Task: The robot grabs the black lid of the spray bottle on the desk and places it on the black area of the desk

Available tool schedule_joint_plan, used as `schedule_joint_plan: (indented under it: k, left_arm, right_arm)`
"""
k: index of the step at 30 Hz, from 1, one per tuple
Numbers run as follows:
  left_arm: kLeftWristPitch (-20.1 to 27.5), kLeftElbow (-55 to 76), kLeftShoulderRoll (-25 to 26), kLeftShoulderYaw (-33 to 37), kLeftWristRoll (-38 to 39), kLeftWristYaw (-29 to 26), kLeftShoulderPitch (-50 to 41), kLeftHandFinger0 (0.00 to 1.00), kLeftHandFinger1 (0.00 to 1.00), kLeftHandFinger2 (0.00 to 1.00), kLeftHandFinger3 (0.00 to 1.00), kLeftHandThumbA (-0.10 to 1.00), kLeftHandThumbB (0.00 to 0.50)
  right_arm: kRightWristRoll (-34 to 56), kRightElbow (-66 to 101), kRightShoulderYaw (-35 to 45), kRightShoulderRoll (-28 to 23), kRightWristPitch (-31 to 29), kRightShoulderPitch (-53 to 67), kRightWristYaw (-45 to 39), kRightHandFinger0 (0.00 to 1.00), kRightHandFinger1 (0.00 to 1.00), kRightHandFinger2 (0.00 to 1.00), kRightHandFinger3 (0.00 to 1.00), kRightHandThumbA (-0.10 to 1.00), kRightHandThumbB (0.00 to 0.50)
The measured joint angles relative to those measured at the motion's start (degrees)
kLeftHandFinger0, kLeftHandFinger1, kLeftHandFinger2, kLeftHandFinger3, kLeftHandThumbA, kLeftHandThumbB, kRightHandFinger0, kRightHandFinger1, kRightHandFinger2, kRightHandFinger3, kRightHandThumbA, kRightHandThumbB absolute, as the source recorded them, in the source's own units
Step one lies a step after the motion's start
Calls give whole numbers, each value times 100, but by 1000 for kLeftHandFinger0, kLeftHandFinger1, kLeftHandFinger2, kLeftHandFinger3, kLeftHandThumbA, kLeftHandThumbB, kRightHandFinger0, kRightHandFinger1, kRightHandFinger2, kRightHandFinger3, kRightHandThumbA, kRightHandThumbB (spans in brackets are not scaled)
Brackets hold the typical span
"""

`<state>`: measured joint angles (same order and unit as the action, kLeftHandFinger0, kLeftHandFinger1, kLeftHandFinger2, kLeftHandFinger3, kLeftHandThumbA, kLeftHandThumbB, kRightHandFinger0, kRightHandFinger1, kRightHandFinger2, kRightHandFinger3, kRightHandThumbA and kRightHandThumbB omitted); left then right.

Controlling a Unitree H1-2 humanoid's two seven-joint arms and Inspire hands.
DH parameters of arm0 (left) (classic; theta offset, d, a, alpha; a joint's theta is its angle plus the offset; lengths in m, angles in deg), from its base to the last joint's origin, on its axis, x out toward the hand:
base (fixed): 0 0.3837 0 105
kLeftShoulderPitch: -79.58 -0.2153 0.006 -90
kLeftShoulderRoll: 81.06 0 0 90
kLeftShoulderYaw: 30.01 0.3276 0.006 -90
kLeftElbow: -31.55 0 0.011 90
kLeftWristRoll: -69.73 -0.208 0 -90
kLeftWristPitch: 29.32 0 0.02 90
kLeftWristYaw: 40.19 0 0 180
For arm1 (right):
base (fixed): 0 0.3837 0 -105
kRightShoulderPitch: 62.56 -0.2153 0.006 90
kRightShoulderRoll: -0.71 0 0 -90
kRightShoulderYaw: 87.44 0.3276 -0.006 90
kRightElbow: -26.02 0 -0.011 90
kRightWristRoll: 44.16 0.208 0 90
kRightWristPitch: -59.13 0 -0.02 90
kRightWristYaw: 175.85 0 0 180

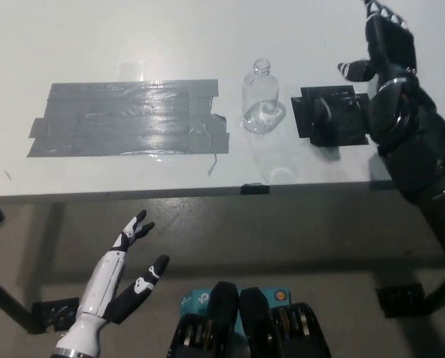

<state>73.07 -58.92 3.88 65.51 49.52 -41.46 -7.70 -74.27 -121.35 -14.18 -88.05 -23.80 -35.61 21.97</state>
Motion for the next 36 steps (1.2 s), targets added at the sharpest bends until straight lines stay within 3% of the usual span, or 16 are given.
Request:
schedule_joint_plan:
  k: [12,22,25,28,33,36]
  left_arm:
    - [-12,3,0,1,-16,1,1,1000,879,861,1000,827,0]
    - [-25,4,0,0,-22,9,30,1000,854,856,1000,813,0]
    - [-25,4,1,0,-26,8,71,988,839,848,1000,800,0]
    - [-28,3,1,1,-29,8,90,1000,866,863,1000,810,0]
    - [-39,-6,1,2,-29,9,90,1000,909,903,1000,865,0]
    - [-49,-9,1,1,-27,8,88,1000,998,966,1000,885,0]
  right_arm:
    - [-5,1195,16,-149,522,269,-395,1000,1000,1000,1000,785,327]
    - [-50,1961,20,-177,737,442,-503,1000,1000,1000,1000,809,279]
    - [-58,2515,46,-220,794,591,-564,1000,1000,1000,1000,866,276]
    - [-61,3195,55,-264,846,829,-632,1000,1000,1000,1000,952,288]
    - [-60,4394,48,-272,867,1567,-763,1000,1000,1000,1000,917,265]
    - [-58,5005,33,-270,868,2059,-842,1000,1000,1000,1000,868,245]
